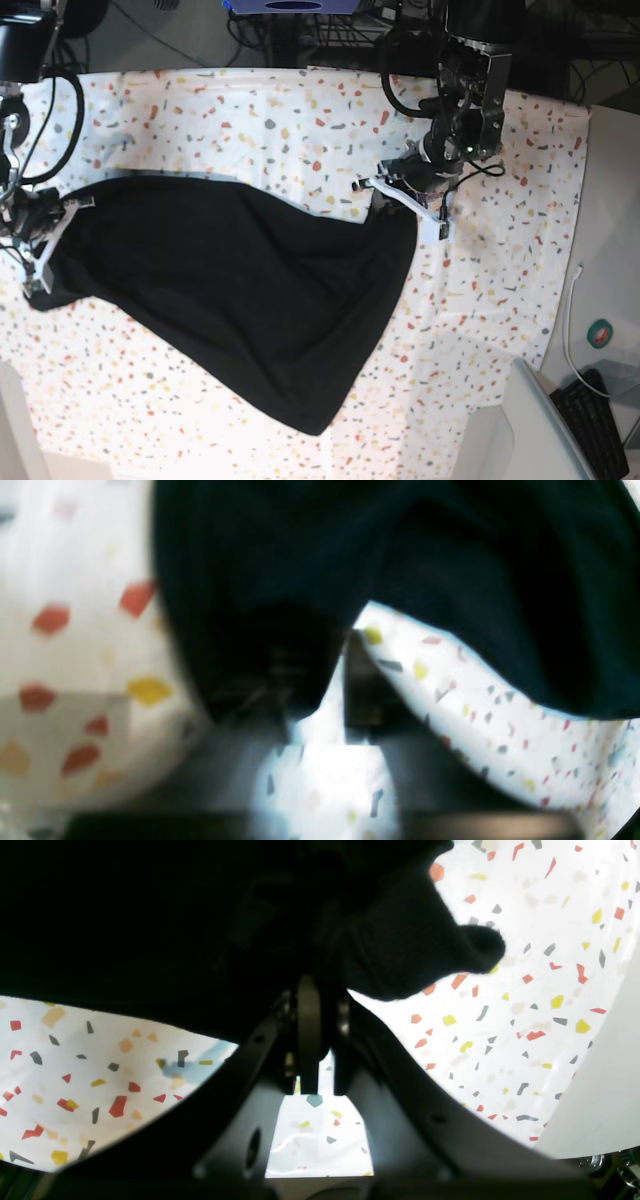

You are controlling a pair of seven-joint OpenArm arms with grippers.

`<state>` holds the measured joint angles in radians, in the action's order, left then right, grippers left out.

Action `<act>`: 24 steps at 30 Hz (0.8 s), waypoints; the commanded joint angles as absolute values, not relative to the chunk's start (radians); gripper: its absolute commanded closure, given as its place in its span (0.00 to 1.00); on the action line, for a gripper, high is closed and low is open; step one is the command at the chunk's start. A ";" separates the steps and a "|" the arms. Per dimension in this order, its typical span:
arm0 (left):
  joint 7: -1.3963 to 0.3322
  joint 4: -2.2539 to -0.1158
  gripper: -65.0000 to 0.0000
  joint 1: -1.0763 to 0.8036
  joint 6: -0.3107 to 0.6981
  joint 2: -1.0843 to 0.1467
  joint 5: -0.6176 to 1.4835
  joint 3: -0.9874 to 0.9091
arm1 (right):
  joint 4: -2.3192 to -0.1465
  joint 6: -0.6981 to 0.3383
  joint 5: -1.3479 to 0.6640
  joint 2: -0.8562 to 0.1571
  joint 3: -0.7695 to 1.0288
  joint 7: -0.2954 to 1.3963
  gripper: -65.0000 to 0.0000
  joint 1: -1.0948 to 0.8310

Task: Layout the t-shirt on the table in an organized manner, then fold the t-shirt properly
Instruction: 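Drag the shirt off the table edge with the right gripper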

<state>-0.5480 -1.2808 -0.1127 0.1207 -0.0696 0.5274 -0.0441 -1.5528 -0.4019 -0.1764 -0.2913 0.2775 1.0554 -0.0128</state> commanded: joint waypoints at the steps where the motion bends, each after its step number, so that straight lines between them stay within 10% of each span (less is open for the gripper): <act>1: -0.568 -1.316 1.00 -0.117 0.124 -0.074 0.526 -0.077 | -1.577 -0.403 -0.174 -0.308 0.288 1.052 1.00 -0.019; 12: -0.974 -1.808 1.00 -0.070 0.124 -0.073 0.516 -0.337 | -1.609 -0.389 -0.171 -0.266 0.432 1.130 1.00 -0.022; 18: -1.059 -1.696 1.00 0.246 0.084 -0.065 0.503 -0.268 | -1.512 -0.294 -0.171 -0.323 0.378 1.196 1.00 0.294; 24: -0.921 -1.282 1.00 0.682 -0.022 -0.064 0.466 -0.147 | -0.966 -0.292 -0.171 -0.449 0.165 1.061 1.00 0.835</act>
